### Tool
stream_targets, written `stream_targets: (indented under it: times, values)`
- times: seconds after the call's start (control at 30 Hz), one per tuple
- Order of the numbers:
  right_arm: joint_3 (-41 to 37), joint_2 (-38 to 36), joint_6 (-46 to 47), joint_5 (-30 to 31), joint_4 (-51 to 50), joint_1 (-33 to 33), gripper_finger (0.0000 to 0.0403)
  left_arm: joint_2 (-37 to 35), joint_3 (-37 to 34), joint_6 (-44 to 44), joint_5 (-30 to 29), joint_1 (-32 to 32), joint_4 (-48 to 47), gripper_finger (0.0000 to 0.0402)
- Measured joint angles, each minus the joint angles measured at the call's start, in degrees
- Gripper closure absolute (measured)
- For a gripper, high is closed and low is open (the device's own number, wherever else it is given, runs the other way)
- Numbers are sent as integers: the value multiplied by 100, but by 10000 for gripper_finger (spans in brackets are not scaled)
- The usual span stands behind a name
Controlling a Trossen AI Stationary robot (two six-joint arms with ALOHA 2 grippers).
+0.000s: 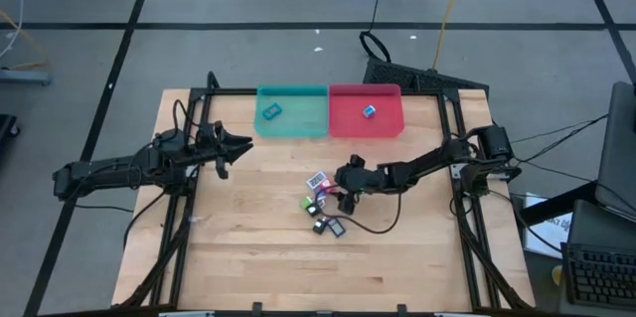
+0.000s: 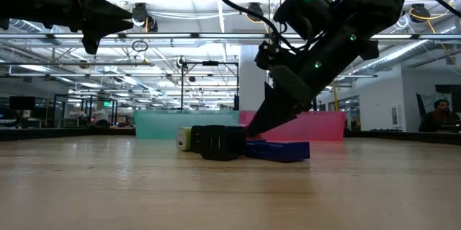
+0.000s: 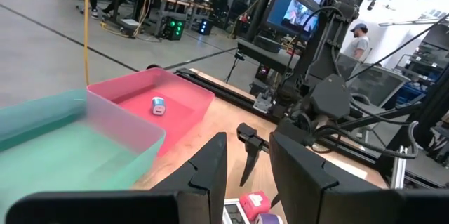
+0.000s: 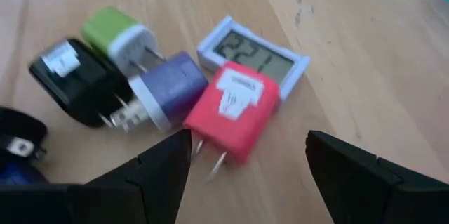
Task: Sort charging adapters and watches
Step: Put the red charging adapter in the red bin
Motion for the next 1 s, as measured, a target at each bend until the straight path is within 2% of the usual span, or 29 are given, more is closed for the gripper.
stream_targets:
  times: [0.33,0.63,1.0]
  values:
    - [-4,0,-140,-2,-378,-22,136,0,0,17,-1,1,-38,293]
    - [-4,0,-235,-12,346,87,136,0,0,26,-21,1,-37,293]
    - [-7,149,-236,167,651,81,136,0,0,31,-555,0,-35,293]
